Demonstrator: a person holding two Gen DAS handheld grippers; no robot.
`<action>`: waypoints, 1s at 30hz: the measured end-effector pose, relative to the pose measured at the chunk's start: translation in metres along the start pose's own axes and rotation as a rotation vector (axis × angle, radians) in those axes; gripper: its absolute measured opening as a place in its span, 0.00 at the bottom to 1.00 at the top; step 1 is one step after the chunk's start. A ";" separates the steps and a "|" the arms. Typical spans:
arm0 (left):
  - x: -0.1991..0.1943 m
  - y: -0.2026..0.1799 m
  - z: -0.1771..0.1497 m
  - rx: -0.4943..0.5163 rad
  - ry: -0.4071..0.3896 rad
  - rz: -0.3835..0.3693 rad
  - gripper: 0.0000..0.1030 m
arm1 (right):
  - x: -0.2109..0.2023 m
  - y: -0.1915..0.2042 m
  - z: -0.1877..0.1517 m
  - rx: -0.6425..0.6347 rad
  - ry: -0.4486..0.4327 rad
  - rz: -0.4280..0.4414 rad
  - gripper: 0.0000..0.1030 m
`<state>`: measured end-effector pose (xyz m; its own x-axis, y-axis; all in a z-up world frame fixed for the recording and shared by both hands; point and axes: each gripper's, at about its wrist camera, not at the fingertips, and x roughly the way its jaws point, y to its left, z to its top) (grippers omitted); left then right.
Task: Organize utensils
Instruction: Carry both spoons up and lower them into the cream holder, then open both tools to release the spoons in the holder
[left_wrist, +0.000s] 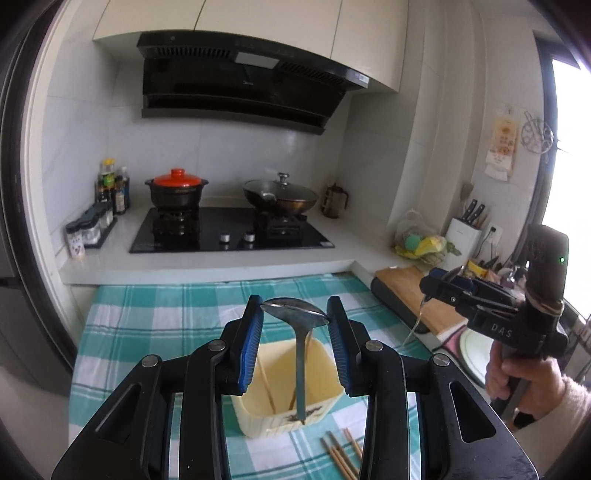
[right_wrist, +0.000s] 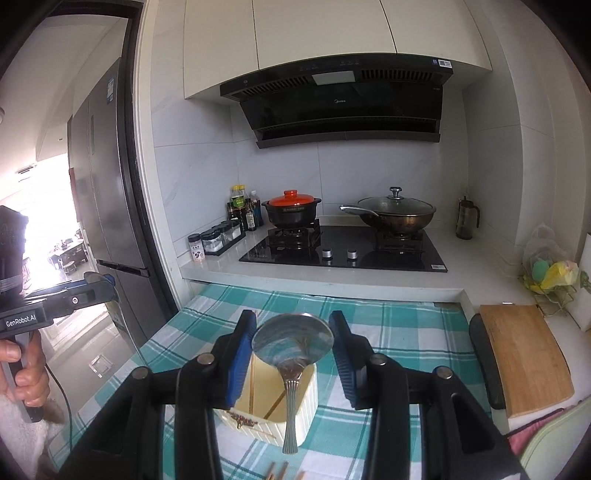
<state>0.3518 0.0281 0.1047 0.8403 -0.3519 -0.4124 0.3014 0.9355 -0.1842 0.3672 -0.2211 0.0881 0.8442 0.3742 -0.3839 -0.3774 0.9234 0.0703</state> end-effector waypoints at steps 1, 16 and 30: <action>0.007 0.002 0.004 0.003 -0.010 0.014 0.34 | 0.007 0.001 0.005 -0.001 -0.008 0.002 0.40; 0.149 0.050 -0.052 -0.013 0.189 0.150 0.34 | 0.137 -0.016 -0.046 0.068 0.139 -0.007 0.40; 0.211 0.070 -0.083 -0.070 0.313 0.175 0.38 | 0.204 -0.039 -0.074 0.170 0.282 -0.009 0.41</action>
<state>0.5126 0.0167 -0.0692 0.6945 -0.1895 -0.6941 0.1247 0.9818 -0.1432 0.5258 -0.1873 -0.0610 0.6994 0.3495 -0.6234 -0.2817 0.9365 0.2090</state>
